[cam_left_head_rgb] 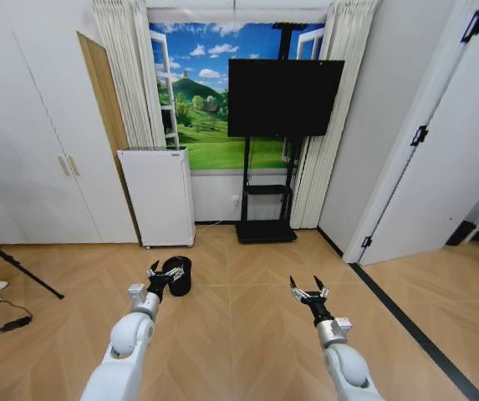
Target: Pick up the trash bin and place the garbage on the floor into it.
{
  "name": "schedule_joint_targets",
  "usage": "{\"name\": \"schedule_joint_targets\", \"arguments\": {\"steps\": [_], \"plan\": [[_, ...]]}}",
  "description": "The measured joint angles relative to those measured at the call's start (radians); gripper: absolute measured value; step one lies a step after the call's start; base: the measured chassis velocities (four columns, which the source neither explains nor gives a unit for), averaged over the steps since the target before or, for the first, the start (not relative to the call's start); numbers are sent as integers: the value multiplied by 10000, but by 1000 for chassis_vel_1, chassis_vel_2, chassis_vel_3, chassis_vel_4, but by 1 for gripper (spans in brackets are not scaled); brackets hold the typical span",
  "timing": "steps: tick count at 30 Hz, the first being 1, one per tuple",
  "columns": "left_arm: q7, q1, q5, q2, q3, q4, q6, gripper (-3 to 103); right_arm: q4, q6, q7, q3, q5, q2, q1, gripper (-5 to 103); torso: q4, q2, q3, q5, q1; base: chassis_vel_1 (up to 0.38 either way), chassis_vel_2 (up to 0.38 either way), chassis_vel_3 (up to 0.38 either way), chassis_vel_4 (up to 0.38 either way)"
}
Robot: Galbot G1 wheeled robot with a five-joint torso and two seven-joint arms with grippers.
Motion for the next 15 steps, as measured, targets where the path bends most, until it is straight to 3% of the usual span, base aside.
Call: {"name": "schedule_joint_targets", "arguments": {"steps": [5,15], "plan": [[187,6,-43,75,-104,-36,62,100,58,-384,-365,7,-88,-39,0,100,-1,0,0,0,1,0,0,0,0],[167,-27,133,122,-262,-9,320,100,148,-904,-223,-22,-184,-23,35,100,0,0,0,0,1,0,0,0,0]]}}
